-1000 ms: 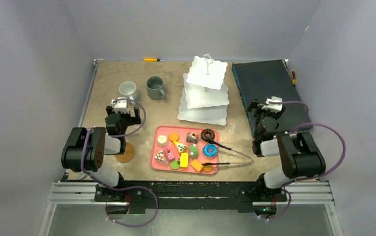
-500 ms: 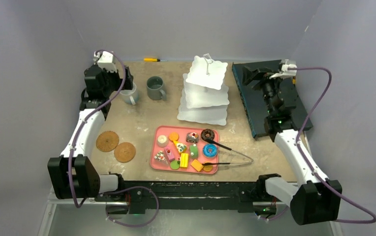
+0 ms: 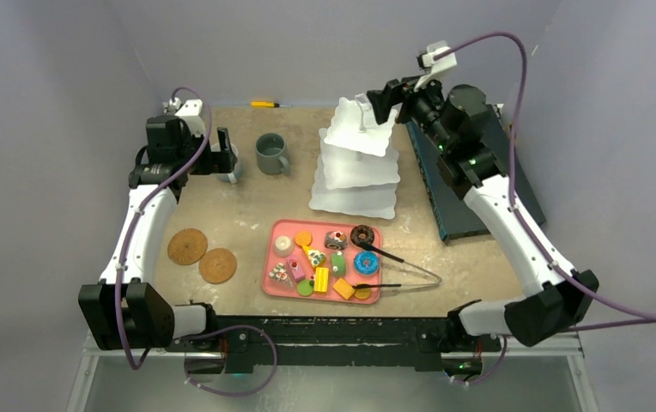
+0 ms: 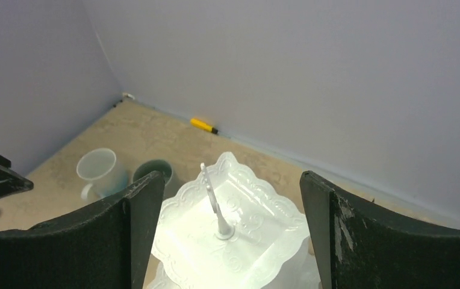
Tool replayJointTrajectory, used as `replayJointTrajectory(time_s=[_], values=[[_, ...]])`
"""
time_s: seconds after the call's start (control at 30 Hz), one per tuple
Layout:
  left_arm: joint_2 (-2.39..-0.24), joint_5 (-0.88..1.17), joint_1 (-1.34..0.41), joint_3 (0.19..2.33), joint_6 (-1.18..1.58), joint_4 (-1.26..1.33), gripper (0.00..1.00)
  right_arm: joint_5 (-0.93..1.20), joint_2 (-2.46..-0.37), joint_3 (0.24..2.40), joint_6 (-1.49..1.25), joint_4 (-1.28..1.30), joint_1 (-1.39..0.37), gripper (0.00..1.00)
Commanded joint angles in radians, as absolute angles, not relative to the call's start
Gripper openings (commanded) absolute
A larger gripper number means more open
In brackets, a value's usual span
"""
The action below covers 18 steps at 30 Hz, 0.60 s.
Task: Serve the afternoon tea
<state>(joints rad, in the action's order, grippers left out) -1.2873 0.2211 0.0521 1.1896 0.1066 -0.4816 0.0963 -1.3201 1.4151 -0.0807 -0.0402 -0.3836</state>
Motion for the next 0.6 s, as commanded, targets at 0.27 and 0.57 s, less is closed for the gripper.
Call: replayJointTrajectory(time_s=[0.27,0.57], values=[[-1.287,0.288,0.056,1.254,0.081,-0.554,0.97,0.155,-1.456,1.559,0.052,0.089,-0.409,0.73],[-1.301,0.306,0.057,1.263,0.062,-0.557,0.91,0.179,-1.535,1.606,0.061,0.095,-0.423,0.46]])
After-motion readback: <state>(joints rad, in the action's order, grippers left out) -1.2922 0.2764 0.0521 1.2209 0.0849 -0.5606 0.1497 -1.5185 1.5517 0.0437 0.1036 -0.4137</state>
